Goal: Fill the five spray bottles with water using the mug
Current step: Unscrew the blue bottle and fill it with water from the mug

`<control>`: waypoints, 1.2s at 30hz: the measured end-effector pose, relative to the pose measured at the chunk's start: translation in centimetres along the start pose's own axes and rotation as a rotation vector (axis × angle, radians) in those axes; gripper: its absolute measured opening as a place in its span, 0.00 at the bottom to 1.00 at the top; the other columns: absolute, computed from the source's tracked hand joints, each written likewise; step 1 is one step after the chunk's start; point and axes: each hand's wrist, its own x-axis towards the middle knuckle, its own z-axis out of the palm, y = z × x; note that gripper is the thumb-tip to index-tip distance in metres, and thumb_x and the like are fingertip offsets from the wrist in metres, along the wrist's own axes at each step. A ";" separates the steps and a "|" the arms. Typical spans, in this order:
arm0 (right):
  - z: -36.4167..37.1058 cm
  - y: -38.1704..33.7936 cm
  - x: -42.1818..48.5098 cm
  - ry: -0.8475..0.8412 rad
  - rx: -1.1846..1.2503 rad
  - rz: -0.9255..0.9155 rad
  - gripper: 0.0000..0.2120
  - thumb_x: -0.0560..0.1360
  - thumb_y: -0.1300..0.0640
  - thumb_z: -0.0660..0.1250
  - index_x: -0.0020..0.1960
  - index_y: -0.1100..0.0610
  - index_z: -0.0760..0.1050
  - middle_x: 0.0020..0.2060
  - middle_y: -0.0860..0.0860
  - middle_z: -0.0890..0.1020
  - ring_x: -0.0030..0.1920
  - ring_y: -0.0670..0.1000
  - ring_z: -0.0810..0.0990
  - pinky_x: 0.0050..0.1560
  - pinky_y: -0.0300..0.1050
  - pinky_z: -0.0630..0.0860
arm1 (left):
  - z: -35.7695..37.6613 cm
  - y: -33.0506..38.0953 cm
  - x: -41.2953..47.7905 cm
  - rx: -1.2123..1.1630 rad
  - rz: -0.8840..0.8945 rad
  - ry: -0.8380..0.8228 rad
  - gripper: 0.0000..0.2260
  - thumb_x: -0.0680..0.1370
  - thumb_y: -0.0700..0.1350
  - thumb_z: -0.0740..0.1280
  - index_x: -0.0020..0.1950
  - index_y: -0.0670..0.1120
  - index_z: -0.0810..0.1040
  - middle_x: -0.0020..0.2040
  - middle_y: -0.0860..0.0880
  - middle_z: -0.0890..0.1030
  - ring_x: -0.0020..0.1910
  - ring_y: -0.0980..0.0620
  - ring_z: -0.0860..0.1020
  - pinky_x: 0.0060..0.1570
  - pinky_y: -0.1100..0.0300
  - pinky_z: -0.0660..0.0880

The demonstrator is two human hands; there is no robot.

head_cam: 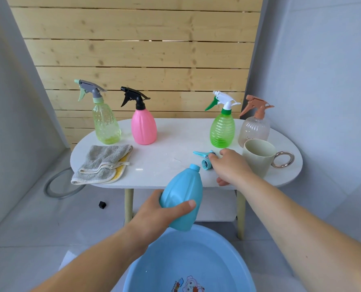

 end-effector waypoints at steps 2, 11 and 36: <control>-0.8 -0.2 -0.4 0.043 0.064 -0.009 0.16 0.80 0.46 0.57 0.55 0.57 0.74 0.40 0.55 0.84 0.30 0.56 0.85 0.41 0.51 0.84 | 0.4 0.2 -0.1 -0.009 0.022 -0.021 0.34 0.62 0.61 0.81 0.64 0.53 0.76 0.55 0.51 0.86 0.53 0.52 0.86 0.58 0.53 0.83; -8.5 4.4 0.6 0.561 -0.164 -0.130 0.15 0.79 0.52 0.55 0.52 0.55 0.79 0.51 0.56 0.82 0.58 0.63 0.72 0.53 0.54 0.74 | 2.5 1.1 -0.3 -0.030 0.085 -0.143 0.33 0.66 0.62 0.79 0.67 0.51 0.76 0.56 0.50 0.87 0.55 0.50 0.87 0.60 0.49 0.82; -10.4 10.0 -6.1 -0.104 0.452 0.075 0.10 0.81 0.55 0.64 0.45 0.61 0.76 0.44 0.60 0.82 0.49 0.55 0.83 0.56 0.54 0.82 | 2.3 -1.5 -2.9 0.019 0.189 -0.322 0.35 0.64 0.59 0.78 0.70 0.55 0.74 0.60 0.51 0.86 0.60 0.49 0.84 0.57 0.55 0.81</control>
